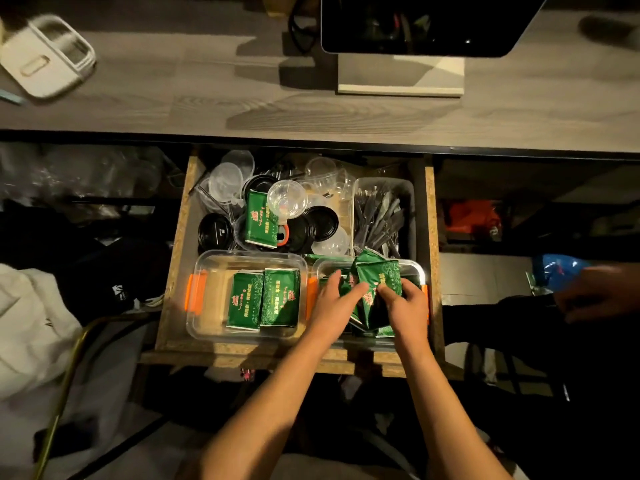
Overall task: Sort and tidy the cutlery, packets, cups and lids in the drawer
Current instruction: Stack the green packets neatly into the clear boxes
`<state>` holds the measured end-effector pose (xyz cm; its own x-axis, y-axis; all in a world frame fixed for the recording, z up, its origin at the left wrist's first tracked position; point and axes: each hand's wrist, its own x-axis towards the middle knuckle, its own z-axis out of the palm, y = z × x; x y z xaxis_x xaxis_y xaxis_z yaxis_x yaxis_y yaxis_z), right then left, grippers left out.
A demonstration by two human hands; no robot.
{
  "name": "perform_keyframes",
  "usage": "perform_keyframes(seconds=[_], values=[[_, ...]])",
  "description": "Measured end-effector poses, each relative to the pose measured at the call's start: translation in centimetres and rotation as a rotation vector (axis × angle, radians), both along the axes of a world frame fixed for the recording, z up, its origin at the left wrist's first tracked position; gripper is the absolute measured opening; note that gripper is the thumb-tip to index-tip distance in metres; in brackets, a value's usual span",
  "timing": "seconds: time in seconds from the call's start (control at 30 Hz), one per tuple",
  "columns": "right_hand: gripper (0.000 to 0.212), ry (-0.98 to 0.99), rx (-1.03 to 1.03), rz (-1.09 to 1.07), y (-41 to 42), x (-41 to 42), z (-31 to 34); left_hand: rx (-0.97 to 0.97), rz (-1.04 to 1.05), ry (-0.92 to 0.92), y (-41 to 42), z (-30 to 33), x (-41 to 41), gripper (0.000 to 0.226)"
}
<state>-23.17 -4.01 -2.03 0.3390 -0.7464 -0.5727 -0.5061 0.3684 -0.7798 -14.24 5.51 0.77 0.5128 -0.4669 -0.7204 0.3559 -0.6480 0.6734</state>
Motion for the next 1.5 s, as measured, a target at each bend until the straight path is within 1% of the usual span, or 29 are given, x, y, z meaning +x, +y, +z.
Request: perform_keyframes(seconds=[0.03, 0.07, 0.13, 0.17, 0.2, 0.27, 0.3, 0.33, 0.43, 0.47, 0.5, 0.53, 0.57, 0.6, 0.63, 0.7, 0.73, 0.77, 0.8, 0.87, 0.9, 0.97, 1.0, 1.07, 1.13, 1.2, 1.3, 1.4, 1.5], values=[[0.010, -0.038, 0.023, 0.001, -0.3, 0.2, 1.4, -0.008, -0.005, 0.000, 0.0, 0.5, 0.4, 0.084], [0.007, -0.072, 0.040, -0.012, -0.7, 0.3, 2.4, -0.015, -0.005, 0.011, 0.1, 1.0, 0.8, 0.090], [0.015, -0.131, 0.069, -0.003, -1.5, 0.8, 4.9, -0.058, 0.028, 0.074, 0.5, 2.2, 1.7, 0.100], [0.012, -0.165, 0.080, 0.027, -1.8, 1.0, 5.3, -0.082, 0.062, 0.114, 0.7, 2.7, 2.0, 0.099], [0.003, -0.192, 0.088, 0.060, -1.9, 1.4, 6.0, -0.110, 0.101, 0.160, 0.8, 3.5, 2.2, 0.093], [0.055, -0.192, 0.090, 0.083, -1.6, 2.1, 6.1, -0.157, 0.181, 0.226, 1.0, 4.3, 2.6, 0.065], [0.076, -0.208, 0.092, 0.065, -1.1, 2.6, 6.6, -0.183, 0.189, 0.236, 1.0, 4.9, 2.7, 0.053], [0.087, -0.214, 0.088, 0.039, -0.6, 2.8, 6.8, -0.203, 0.185, 0.222, 1.2, 5.5, 2.8, 0.050], [0.094, -0.215, 0.057, -0.108, 0.9, 3.7, 7.9, -0.253, 0.248, 0.212, 2.0, 7.0, 3.2, 0.075], [0.100, -0.219, 0.038, -0.132, 1.2, 3.9, 8.0, -0.277, 0.252, 0.203, 2.2, 7.5, 3.4, 0.079], [0.101, -0.215, 0.018, -0.142, 1.5, 4.0, 8.4, -0.284, 0.261, 0.200, 2.5, 8.0, 3.7, 0.080], [0.096, -0.212, 0.007, -0.137, 1.7, 4.3, 8.6, -0.290, 0.243, 0.201, 2.8, 8.2, 4.1, 0.072], [0.090, -0.218, 0.015, -0.118, 1.9, 4.6, 8.4, -0.280, 0.247, 0.233, 3.0, 8.7, 4.6, 0.052], [0.089, -0.212, 0.030, -0.104, 2.6, 5.2, 10.0, -0.282, 0.241, 0.269, 3.3, 9.4, 5.0, 0.027], [0.080, -0.210, 0.055, -0.081, 3.3, 5.9, 11.5, -0.316, 0.245, 0.310, 3.5, 10.2, 5.2, 0.012], [0.047, -0.215, 0.119, -0.039, 4.9, 6.9, 12.5, -0.362, 0.250, 0.348, 4.0, 11.2, 5.5, 0.024], [0.037, -0.201, 0.119, -0.009, 5.8, 7.3, 13.1, -0.368, 0.236, 0.358, 4.2, 11.7, 5.6, 0.025], [0.036, -0.189, 0.101, 0.008, 6.6, 7.7, 13.1, -0.364, 0.216, 0.357, 4.4, 12.0, 5.7, 0.021], [0.041, -0.173, 0.078, 0.037, 7.4, 7.9, 13.4, -0.375, 0.183, 0.364, 4.6, 12.2, 5.6, 0.015], [0.051, -0.155, 0.059, 0.091, 8.1, 7.9, 13.3, -0.365, 0.170, 0.398, 5.5, 12.4, 6.0, 0.017], [0.049, -0.165, 0.060, 0.116, 8.0, 7.8, 13.2, -0.358, 0.167, 0.429, 5.9, 12.3, 6.2, 0.021], [0.029, -0.178, 0.031, 0.147, 7.9, 7.4, 14.4, -0.361, 0.138, 0.491, 6.8, 11.9, 6.8, 0.020], [0.027, -0.188, -0.002, 0.138, 7.9, 7.2, 15.0, -0.364, 0.115, 0.518, 7.1, 11.9, 6.9, 0.017], [0.036, -0.235, -0.106, 0.094, 7.5, 6.7, 15.5, -0.375, 0.054, 0.575, 7.6, 12.0, 6.7, 0.014], [0.036, -0.312, -0.157, 0.108, 7.3, 6.4, 16.0, -0.410, -0.017, 0.628, 8.0, 12.3, 6.2, 0.023], [0.032, -0.316, -0.178, 0.161, 7.2, 5.9, 16.5, -0.434, -0.048, 0.659, 8.1, 12.0, 5.9, 0.033], [0.026, -0.338, -0.226, 0.155, 7.1, 4.7, 16.8, -0.450, -0.082, 0.720, 8.2, 11.9, 5.4, 0.042], [0.019, -0.320, -0.235, 0.171, 7.1, 4.0, 16.8, -0.470, -0.072, 0.723, 8.2, 12.2, 4.9, 0.032], [0.020, -0.239, -0.361, 0.292, 6.5, 3.8, 17.0, -0.451, -0.041, 0.632, 7.4, 12.6, 4.1, 0.025]])
